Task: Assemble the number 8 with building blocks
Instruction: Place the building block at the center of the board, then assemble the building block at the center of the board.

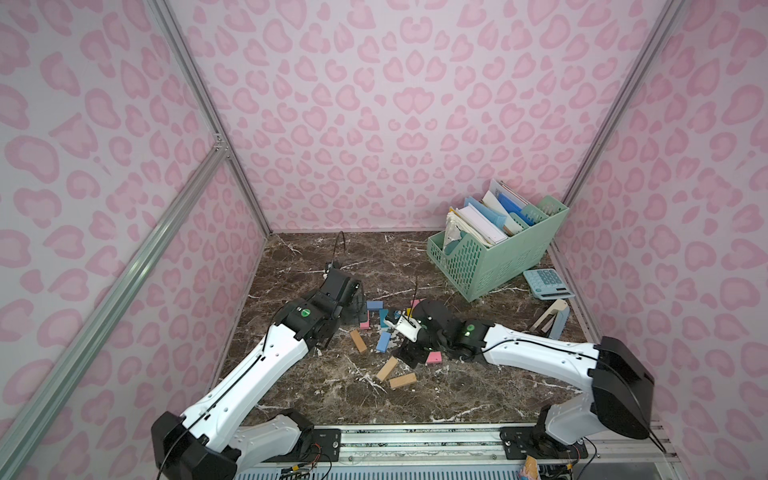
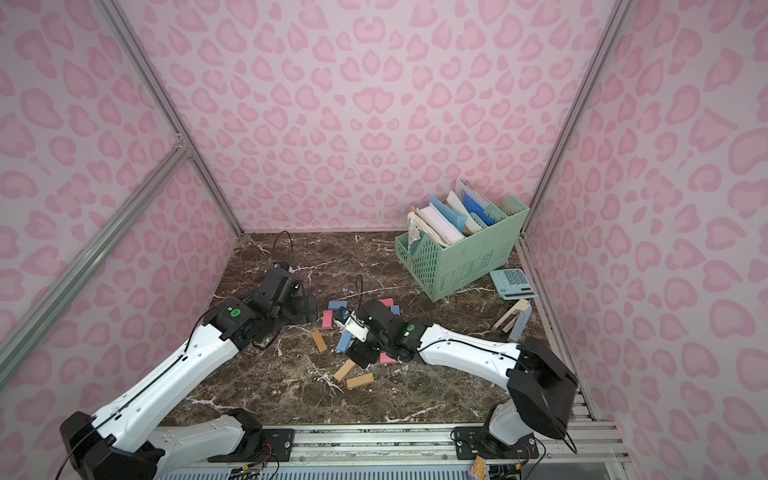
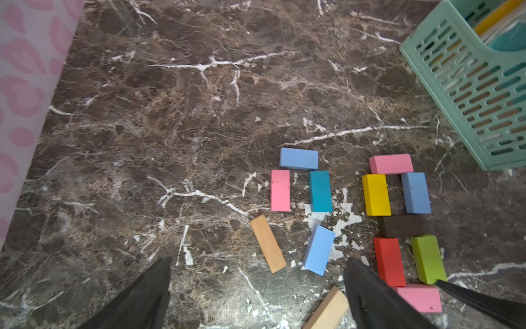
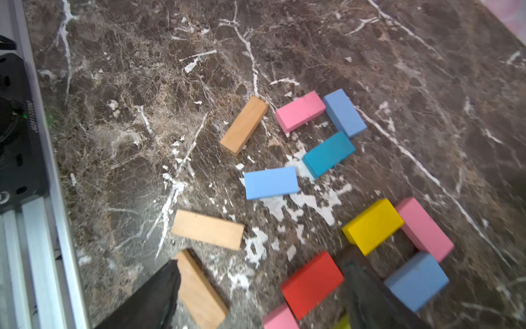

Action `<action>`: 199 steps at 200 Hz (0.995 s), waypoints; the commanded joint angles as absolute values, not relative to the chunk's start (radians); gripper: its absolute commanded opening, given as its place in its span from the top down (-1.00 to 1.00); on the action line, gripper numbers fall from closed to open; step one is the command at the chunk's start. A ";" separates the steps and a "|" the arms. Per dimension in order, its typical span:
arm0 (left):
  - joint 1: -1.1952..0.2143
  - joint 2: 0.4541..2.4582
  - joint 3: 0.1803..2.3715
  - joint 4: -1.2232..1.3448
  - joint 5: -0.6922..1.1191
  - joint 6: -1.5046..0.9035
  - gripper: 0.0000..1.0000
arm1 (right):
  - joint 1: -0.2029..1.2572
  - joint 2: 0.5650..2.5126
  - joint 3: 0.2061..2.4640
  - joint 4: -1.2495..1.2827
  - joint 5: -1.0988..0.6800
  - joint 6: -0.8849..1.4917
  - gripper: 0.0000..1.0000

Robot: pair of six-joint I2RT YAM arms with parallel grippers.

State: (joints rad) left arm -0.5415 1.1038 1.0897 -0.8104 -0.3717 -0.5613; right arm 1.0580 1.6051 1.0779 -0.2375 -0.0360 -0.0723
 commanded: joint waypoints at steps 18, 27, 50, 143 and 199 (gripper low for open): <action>-0.496 0.969 1.057 -0.826 -0.440 -0.478 -0.97 | 1.081 1.807 1.233 -0.313 0.017 -0.174 -0.84; -0.490 0.939 1.046 -0.819 -0.456 -0.455 -0.97 | 1.081 1.839 1.260 -0.314 0.018 -0.182 -0.84; -0.485 0.867 1.017 -0.791 -0.485 -0.395 -0.97 | 1.080 1.907 1.311 -0.327 0.036 -0.196 -0.86; -0.485 0.705 0.838 -0.630 -0.508 -0.321 -0.96 | 1.040 1.996 1.392 -0.381 0.000 -0.228 -0.74; -0.485 0.715 0.825 -0.628 -0.514 -0.311 -0.96 | 1.029 2.039 1.430 -0.408 -0.026 -0.233 -0.66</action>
